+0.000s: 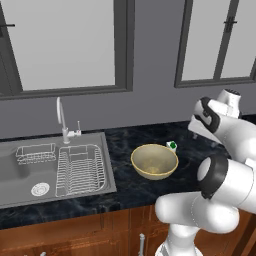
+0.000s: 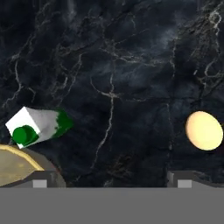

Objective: Gather the eggs and milk located in the vicinity of the sink area and place them right next to the bowl.

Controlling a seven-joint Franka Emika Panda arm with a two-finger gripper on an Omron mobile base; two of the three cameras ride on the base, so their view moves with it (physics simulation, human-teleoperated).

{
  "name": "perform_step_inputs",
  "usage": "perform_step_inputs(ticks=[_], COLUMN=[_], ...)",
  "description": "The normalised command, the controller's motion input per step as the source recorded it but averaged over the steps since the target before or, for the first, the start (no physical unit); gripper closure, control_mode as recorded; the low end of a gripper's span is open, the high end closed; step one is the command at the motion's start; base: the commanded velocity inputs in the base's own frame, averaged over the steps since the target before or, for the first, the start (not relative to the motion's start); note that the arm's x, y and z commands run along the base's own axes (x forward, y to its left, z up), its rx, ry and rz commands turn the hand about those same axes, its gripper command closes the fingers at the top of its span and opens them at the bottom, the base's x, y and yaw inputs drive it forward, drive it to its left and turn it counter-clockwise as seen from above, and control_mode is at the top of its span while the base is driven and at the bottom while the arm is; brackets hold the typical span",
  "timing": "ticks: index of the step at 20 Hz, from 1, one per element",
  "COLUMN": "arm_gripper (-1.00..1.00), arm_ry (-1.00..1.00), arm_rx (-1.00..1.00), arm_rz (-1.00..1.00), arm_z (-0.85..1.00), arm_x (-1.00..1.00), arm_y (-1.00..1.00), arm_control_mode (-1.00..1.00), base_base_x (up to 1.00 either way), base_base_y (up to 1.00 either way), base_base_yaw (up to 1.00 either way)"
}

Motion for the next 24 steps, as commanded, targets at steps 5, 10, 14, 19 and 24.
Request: perform_step_inputs(ticks=[5,10,14,19,24], arm_gripper=[-1.0,-1.0,-1.0,-1.0,-1.0], arm_ry=[0.21,0.17,0.08,0.0,-0.01], arm_rx=[0.0,0.02,0.05,0.09,0.09], arm_rz=[-0.53,-0.59,-0.61,-0.56,-0.46], arm_z=[0.09,0.0,-0.06,-0.09,-0.06], arm_x=[0.0,-0.03,-0.13,-0.23,-0.1], arm_y=[0.0,-0.01,-0.07,-0.06,0.0], arm_control_mode=[-1.0,-1.0,-1.0,-1.0,-1.0], base_base_x=[0.0,0.0,0.0,0.0,0.0], base_base_y=[0.0,0.0,0.0,0.0,0.0], base_base_yaw=[0.0,0.0,0.0,0.0,0.0])
